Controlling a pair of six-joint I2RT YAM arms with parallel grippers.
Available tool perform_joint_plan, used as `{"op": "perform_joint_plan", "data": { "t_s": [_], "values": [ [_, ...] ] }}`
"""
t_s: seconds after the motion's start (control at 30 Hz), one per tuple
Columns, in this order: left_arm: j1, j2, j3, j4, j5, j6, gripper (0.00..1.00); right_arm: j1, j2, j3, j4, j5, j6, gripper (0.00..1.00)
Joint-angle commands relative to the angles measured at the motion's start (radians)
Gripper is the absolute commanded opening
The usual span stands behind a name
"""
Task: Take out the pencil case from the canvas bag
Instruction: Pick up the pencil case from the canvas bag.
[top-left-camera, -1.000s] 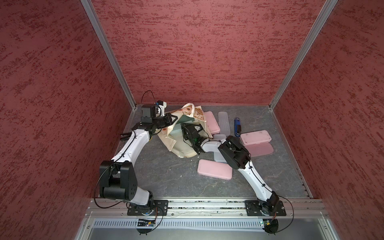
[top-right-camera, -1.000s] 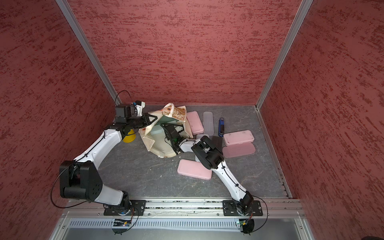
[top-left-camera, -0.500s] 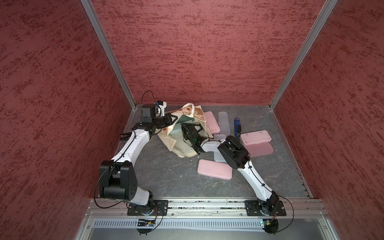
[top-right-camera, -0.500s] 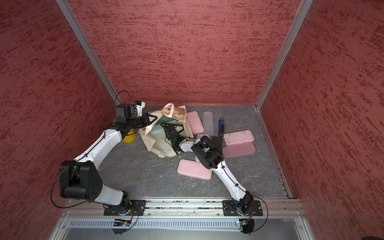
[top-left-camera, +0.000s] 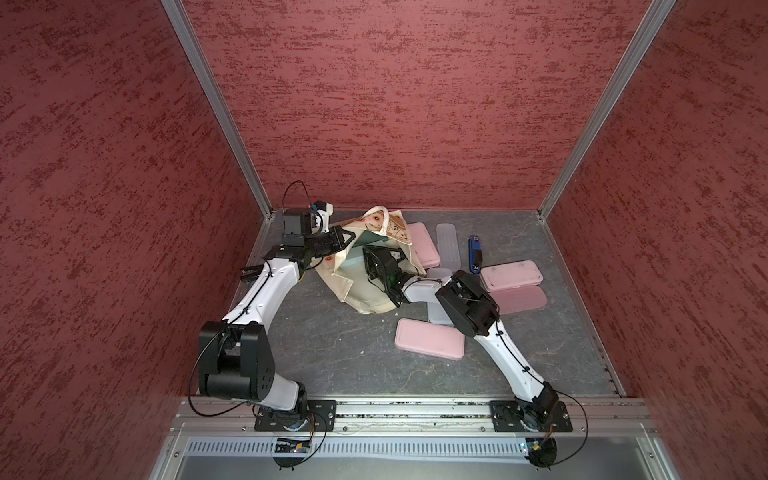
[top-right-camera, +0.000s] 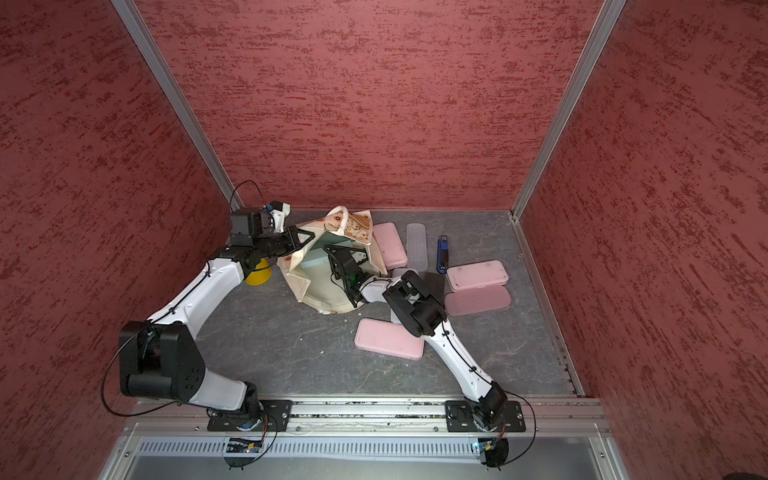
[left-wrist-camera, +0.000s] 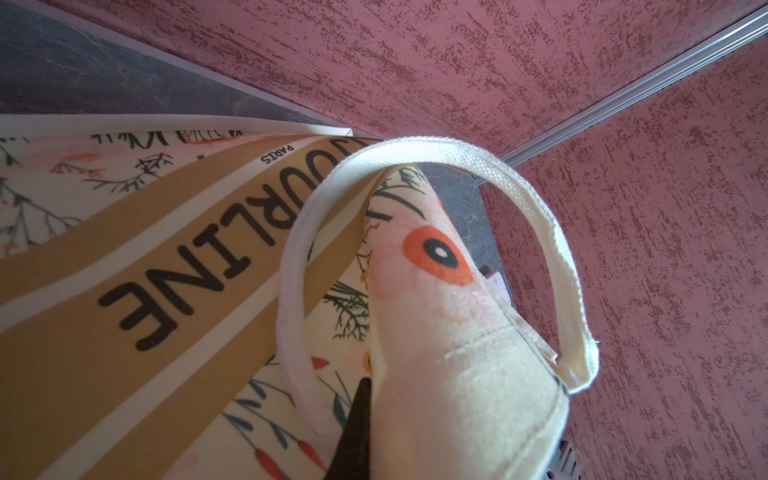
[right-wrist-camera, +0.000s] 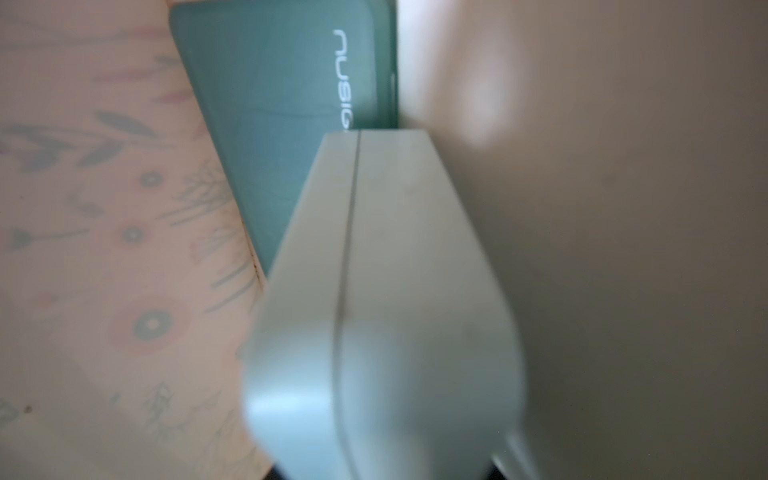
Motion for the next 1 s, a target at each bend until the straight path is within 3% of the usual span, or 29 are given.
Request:
{"op": "perform_joint_plan", "data": {
  "t_s": [0.0,0.33,0.57,0.97],
  "values": [
    [0.000,-0.019,0.001,0.029,0.028,-0.007,0.00,-0.011,-0.028,-0.028,0.014,-0.001,-0.008,0.33],
    [0.003,-0.019,0.002,0.028,0.028,-0.007,0.00,-0.011,-0.074,-0.054,0.021,0.016,-0.049,0.28],
    [0.004,-0.015,0.001,0.029,0.027,-0.008,0.00,-0.010,-0.097,-0.083,0.074,0.011,-0.060,0.15],
    [0.003,-0.016,0.001,0.027,0.023,-0.006,0.00,-0.010,-0.143,-0.127,0.091,0.020,-0.077,0.18]
  ]
}}
